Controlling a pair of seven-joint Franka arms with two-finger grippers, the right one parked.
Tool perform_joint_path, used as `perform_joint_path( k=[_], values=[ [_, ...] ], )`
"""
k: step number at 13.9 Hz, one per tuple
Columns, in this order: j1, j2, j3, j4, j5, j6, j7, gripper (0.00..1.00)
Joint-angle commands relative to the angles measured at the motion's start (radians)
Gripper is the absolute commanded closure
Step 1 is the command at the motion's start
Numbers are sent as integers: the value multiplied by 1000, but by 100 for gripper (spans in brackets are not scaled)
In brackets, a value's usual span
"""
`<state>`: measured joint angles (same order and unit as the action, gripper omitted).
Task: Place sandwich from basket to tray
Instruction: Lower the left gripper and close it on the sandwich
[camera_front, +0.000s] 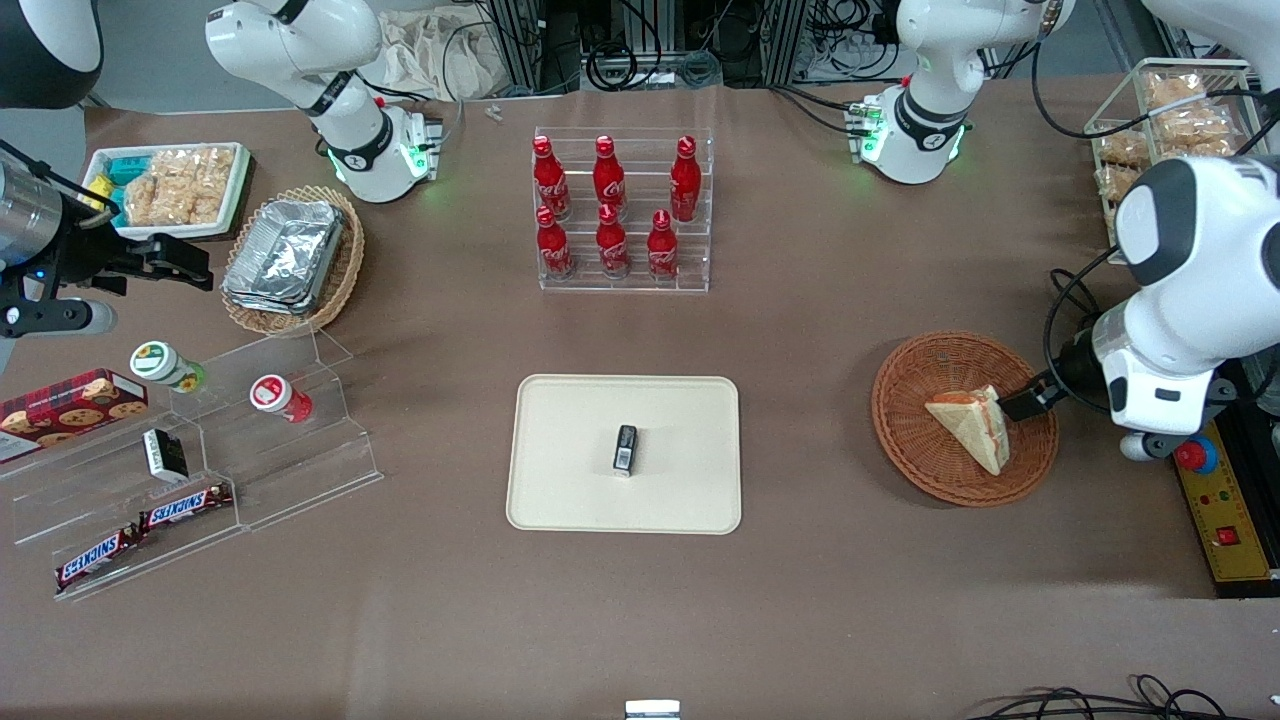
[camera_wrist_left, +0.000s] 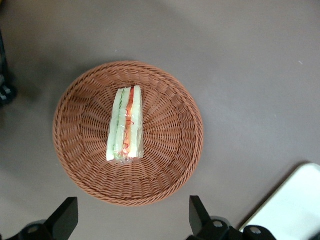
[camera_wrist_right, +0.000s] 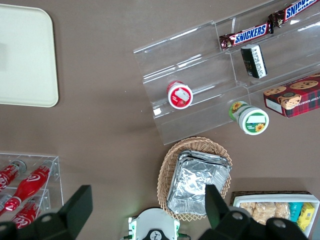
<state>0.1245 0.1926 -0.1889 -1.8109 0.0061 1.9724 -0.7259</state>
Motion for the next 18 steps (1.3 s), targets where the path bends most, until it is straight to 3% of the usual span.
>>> perform_joint_path(
  k=[1, 6, 9, 13, 18],
  values=[
    [1, 53, 0, -25, 15, 46, -113, 0],
    [1, 114, 0, -114, 120, 176, -222, 0],
    [1, 133, 15, -172, 123, 256, -224, 0],
    [1, 134, 43, -231, 181, 276, -225, 0],
    [1, 166, 43, -274, 181, 370, -233, 0]
  ],
)
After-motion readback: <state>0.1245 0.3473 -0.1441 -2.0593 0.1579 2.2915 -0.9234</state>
